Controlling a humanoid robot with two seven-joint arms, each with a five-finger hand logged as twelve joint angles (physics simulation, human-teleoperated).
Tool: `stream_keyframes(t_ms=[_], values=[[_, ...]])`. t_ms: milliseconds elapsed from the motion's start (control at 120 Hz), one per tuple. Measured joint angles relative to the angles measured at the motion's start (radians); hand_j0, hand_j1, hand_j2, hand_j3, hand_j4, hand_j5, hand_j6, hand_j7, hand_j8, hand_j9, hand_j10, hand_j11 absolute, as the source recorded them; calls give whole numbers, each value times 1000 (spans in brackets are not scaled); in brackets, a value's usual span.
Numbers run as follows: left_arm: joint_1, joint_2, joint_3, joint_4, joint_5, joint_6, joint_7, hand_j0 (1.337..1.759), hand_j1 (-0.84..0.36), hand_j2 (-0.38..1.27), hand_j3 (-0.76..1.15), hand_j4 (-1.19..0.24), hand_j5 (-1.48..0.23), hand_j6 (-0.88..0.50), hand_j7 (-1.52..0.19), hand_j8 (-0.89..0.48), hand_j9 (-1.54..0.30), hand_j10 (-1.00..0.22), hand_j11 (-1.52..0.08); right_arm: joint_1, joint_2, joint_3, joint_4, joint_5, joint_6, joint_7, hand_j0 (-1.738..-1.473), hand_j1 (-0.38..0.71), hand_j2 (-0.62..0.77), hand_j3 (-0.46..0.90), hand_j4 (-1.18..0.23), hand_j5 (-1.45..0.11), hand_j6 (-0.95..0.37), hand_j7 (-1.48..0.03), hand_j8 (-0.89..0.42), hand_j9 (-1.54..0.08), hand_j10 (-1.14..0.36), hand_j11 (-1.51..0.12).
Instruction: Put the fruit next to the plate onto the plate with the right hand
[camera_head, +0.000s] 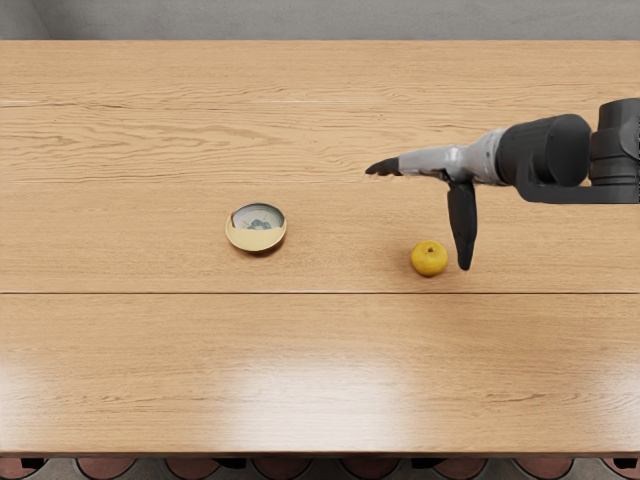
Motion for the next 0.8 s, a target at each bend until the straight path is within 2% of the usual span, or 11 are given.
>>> stream_keyframes(t_ms=[217,400,517,800], values=[[0,0,0,0,0,0,0,1658,330,3,0,-16,-21,-17,-21,-17,-21,-16,-21,-117,1,0,79,-232,-101,-2,-1658,-349,1,0,-3,0,-4,0,-3,0,-2,0],[0,0,0,0,0,0,0,1658,330,3,0,-16,-21,-17,-21,-17,-21,-16,-21,-199,35,-1,95,-314,-115,-2,-1658,-348,1,0,-4,-1,-5,-1,-4,-1,-3,-1],[0,0,0,0,0,0,0,1658,330,3,0,-16,-21,-17,-21,-17,-21,-16,-21,-245,47,0,96,-415,-145,-2,-1658,-323,-3,0,-25,-29,-27,-29,-25,-29,-24,-29],[0,0,0,0,0,0,0,1658,330,3,0,-16,-21,-17,-21,-17,-21,-16,-21,-342,76,0,64,-568,-256,-2,-1658,-167,-29,0,-156,-199,-158,-198,-157,-199,-155,-199]])
